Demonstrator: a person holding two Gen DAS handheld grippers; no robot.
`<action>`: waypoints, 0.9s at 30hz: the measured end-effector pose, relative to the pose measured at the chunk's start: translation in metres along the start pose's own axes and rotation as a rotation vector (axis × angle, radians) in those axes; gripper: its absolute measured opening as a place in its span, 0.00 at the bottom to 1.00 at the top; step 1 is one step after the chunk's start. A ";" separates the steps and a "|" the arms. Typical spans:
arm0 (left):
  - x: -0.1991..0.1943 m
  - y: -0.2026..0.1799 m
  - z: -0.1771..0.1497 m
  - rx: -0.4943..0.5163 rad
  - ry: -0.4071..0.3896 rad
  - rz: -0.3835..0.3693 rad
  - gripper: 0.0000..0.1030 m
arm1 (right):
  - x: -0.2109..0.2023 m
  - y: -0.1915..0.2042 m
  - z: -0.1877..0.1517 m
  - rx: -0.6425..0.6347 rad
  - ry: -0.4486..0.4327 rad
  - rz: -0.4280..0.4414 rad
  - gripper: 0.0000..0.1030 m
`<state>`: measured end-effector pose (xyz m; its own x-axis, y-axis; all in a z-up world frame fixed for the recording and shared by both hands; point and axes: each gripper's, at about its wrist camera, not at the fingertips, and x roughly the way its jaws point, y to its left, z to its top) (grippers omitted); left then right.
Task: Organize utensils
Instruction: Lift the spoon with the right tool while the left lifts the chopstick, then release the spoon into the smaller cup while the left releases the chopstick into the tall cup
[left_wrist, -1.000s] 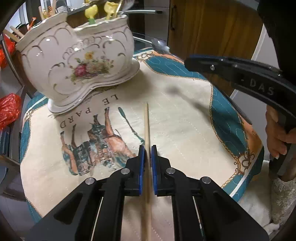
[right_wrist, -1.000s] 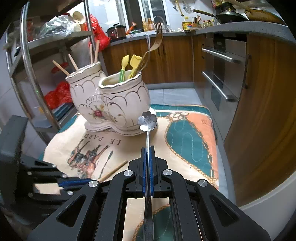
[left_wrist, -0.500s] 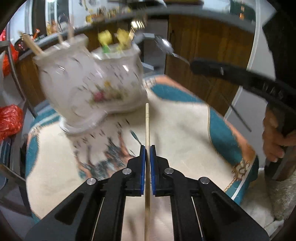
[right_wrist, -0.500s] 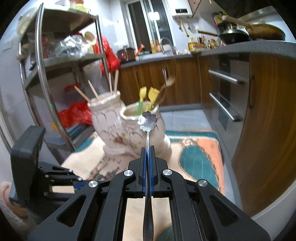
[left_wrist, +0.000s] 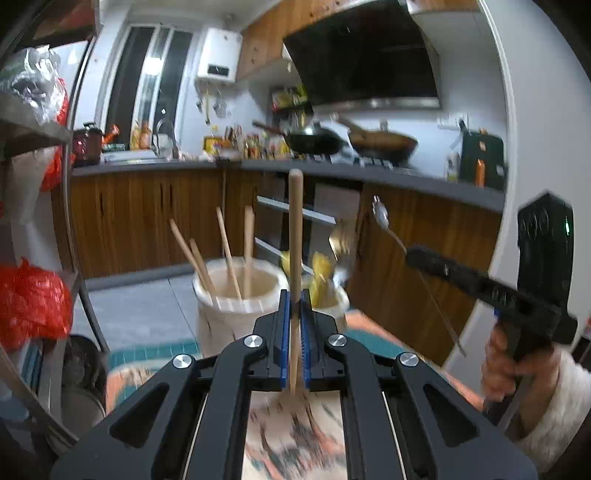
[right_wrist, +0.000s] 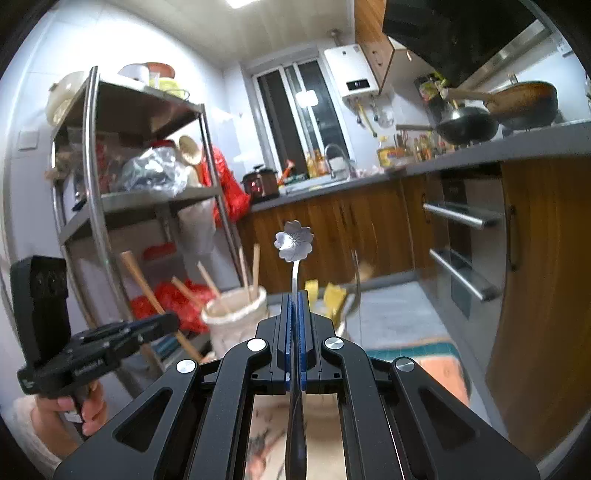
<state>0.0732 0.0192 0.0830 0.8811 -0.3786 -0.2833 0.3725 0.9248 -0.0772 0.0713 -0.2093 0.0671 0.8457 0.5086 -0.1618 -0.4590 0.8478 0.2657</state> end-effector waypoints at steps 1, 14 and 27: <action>0.002 0.002 0.008 -0.005 -0.018 0.000 0.05 | 0.005 0.001 0.005 -0.005 -0.012 -0.005 0.04; -0.004 0.003 0.046 0.007 -0.083 -0.018 0.05 | 0.051 0.000 0.033 0.040 -0.110 0.054 0.04; -0.008 0.013 0.063 0.008 -0.138 0.023 0.05 | 0.103 0.001 0.027 0.027 -0.159 0.012 0.04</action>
<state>0.0898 0.0318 0.1448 0.9208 -0.3597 -0.1510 0.3540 0.9331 -0.0641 0.1650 -0.1601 0.0769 0.8737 0.4865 -0.0068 -0.4635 0.8364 0.2927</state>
